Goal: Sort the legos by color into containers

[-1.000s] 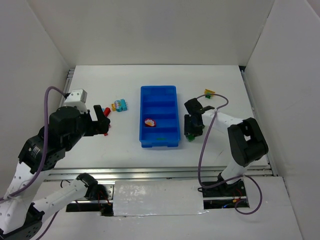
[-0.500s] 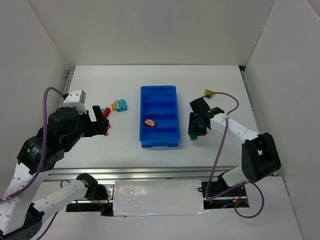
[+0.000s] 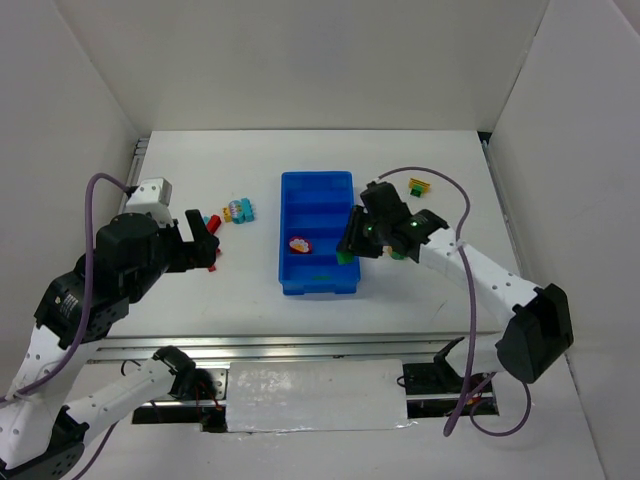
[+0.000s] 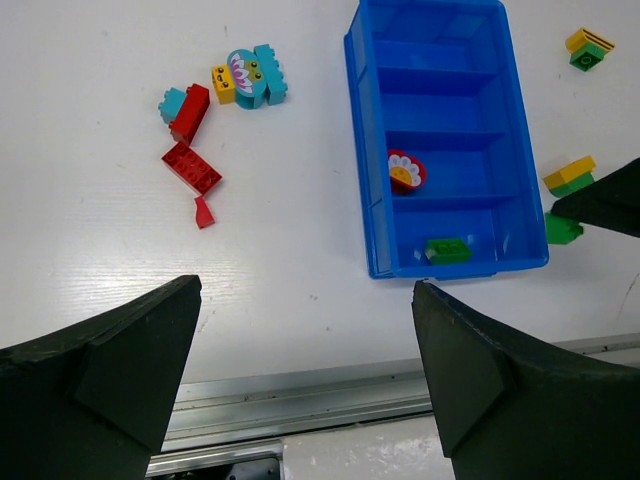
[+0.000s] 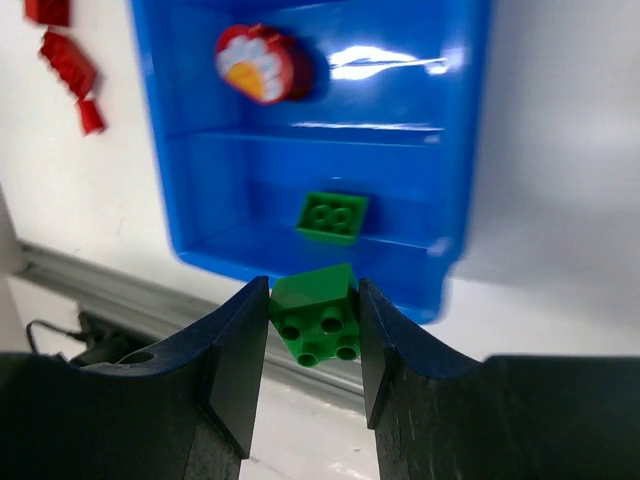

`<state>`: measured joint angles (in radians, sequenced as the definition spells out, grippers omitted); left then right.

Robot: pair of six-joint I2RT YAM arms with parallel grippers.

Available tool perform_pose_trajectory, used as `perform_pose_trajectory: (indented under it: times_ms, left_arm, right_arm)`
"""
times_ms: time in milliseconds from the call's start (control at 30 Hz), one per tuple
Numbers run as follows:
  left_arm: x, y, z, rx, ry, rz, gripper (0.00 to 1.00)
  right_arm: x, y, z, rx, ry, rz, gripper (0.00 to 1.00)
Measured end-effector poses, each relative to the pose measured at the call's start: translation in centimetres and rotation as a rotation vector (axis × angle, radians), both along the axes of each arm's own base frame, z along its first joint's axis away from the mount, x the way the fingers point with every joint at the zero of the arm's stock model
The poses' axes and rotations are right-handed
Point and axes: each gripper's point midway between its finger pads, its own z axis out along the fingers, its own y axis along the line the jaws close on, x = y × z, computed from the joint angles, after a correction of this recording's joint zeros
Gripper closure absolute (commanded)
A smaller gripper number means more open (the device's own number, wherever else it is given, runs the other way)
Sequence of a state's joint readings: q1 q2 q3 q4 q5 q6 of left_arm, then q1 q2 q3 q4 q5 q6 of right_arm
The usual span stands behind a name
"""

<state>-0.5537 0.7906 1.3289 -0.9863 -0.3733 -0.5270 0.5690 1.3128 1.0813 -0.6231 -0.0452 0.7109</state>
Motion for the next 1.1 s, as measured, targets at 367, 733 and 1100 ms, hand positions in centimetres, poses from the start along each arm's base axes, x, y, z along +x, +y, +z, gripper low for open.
perform_pose_trajectory:
  times_ms: [367, 733, 1100]
  left_arm:
    - [-0.4, 0.1, 0.3, -0.010, -0.012, -0.004, 0.01]
    - [-0.7, 0.4, 0.4, -0.013, -0.019, -0.003, 0.01]
    - [-0.4, 0.2, 0.2, -0.004, -0.007, -0.005, 0.00]
  right_arm:
    - [1.4, 6.2, -2.1, -0.009, 0.069, 0.055, 0.89]
    - [2.2, 6.7, -2.7, -0.022, 0.077, 0.052, 0.89]
    - [1.7, 6.1, -3.6, -0.044, 0.093, 0.045, 0.89]
